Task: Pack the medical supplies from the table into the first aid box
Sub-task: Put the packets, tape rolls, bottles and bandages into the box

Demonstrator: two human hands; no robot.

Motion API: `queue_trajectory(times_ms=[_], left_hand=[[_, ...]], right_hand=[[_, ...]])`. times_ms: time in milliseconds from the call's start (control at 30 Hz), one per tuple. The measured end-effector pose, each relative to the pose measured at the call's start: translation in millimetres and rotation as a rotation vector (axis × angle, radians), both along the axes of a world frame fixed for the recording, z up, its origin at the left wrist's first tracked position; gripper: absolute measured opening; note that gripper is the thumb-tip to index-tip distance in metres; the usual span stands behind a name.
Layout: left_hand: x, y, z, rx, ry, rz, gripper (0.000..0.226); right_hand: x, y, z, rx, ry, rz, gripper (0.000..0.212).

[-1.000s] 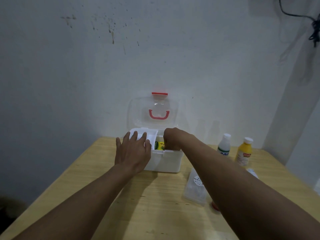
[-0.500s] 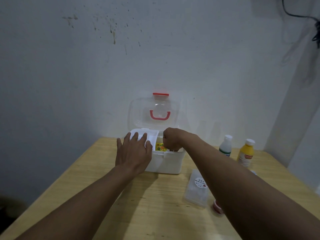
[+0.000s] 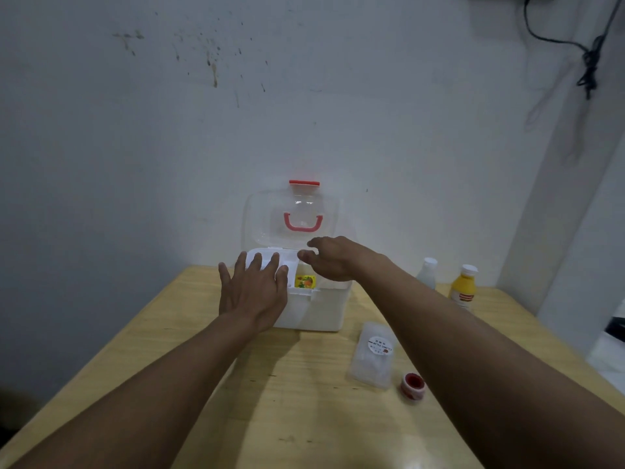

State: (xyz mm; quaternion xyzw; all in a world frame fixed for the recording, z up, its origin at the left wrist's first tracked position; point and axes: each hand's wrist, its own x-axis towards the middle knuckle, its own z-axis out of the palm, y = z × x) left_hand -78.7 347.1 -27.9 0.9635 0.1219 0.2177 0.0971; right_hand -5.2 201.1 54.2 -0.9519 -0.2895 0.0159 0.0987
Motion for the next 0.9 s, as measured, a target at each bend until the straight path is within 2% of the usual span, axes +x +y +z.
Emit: queue_trajectory(times_ms=[333,467,667,900], left_hand=[[-13.5,-21.9,2.9,0.072,-0.058,-0.031,0.060],[-19.5,-33.9,-0.3,0.103,0.021,-0.008,0.060],[-24.3,-33.6,2.4,0.109,0.107,0.015,0.061],[-23.2,-29.1,1.9,0.125,0.118,0.006,0.061]], right_hand=[[-30.8,-32.8,12.2,-0.019,-0.079,-0.052,0.065],[-51.7,-57.1,8.4,0.003,-0.085,-0.122,0.063],[-82.9,-85.4,-12.2,0.015,-0.068,-0.264,0.050],[-93.8,-86.4,-41.2,-0.173,-0.094,-0.333,0.029]])
